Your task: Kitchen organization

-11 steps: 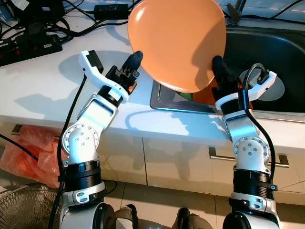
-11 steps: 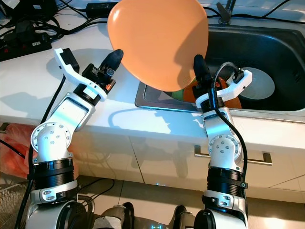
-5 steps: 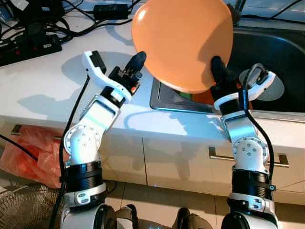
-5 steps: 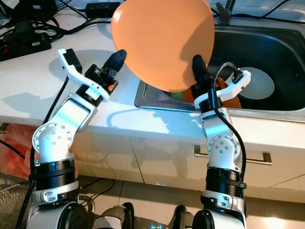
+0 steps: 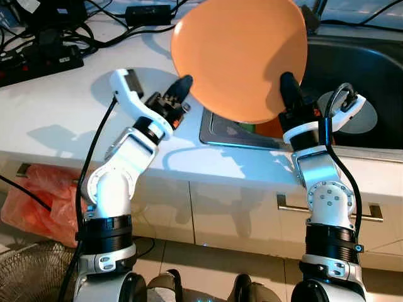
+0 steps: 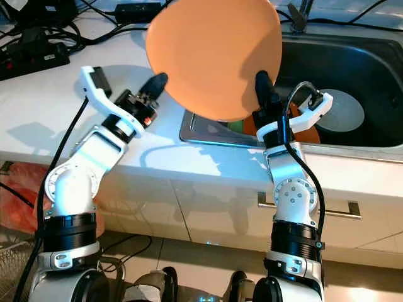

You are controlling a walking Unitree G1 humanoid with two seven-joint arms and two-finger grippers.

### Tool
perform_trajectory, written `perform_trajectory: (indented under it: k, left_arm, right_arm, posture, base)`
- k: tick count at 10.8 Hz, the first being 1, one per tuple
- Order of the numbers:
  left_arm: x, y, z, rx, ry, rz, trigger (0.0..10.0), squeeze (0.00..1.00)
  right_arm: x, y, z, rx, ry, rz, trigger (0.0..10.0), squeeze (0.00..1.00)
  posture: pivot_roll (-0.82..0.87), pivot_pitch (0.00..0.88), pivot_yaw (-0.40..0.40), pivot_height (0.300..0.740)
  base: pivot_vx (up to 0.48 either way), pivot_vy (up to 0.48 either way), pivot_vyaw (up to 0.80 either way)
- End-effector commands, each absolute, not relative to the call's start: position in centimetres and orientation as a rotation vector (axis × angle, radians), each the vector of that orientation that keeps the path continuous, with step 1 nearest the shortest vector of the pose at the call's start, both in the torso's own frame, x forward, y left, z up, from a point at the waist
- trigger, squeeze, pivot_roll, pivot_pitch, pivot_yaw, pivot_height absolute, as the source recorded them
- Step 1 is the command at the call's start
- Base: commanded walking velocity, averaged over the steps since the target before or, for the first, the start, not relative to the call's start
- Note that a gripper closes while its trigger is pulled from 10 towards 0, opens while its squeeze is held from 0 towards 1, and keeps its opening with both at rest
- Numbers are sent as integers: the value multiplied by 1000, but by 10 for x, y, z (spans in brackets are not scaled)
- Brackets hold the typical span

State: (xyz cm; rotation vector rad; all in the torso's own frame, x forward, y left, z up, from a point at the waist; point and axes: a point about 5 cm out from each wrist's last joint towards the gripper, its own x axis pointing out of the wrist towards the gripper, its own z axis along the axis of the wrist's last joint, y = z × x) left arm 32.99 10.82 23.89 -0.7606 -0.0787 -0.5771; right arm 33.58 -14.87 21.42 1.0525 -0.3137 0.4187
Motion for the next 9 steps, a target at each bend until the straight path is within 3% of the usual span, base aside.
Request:
perform_trajectory:
  k: [1, 4, 5, 9]
  left_arm:
    - [325, 96, 242, -723, -79, -650, 10000, 1000]
    - [324, 95, 236, -667, -55, -660, 10000, 1000]
    - [323, 92, 235, -637, -49, -677, 10000, 0]
    - [311, 81, 232, -482, -48, -774, 10000, 0]
  right_arm:
    - [335, -143, 221, 1040, -318, 456, 0, 0]
    - [336, -147, 222, 1074, -335, 416, 0, 0]
    - [337, -150, 223, 1078, -342, 402, 0, 0]
    - [346, -169, 232, 1093, -395, 282, 0, 0]
  posture:
    - [149, 160, 44, 740]
    - [151, 155, 44, 740]
    - [151, 155, 43, 740]
    - [161, 157, 41, 740]
  base:
    - [0, 0, 0]
    - [0, 0, 0]
    - [0, 0, 0]
    - [0, 0, 0]
